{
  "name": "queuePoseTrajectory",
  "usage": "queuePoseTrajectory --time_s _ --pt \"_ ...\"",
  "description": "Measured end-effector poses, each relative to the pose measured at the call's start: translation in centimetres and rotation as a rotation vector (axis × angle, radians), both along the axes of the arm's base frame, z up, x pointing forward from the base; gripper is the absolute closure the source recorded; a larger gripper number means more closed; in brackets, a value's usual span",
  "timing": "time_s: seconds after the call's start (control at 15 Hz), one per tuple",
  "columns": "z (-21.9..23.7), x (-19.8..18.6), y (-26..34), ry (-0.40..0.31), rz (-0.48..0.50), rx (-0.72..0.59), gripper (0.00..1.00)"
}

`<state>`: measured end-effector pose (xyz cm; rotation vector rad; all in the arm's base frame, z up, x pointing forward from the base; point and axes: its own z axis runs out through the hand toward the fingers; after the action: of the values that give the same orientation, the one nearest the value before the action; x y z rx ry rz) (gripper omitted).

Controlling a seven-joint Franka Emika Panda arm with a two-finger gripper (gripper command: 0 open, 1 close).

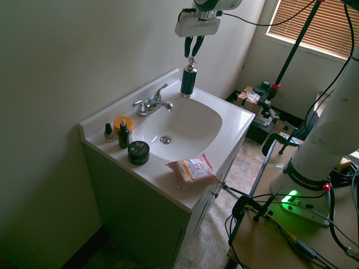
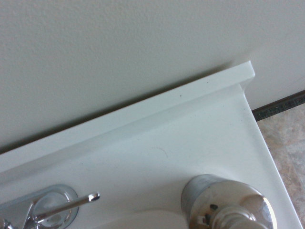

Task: Sanitize yourself

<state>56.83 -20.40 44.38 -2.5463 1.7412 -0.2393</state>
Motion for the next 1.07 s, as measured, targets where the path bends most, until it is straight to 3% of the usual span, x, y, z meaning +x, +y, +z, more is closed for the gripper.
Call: queuePoseTrajectory --time_s 1.07 --pt "-1.3 0.1 -1.1 0.004 -0.029 0.002 1.0"
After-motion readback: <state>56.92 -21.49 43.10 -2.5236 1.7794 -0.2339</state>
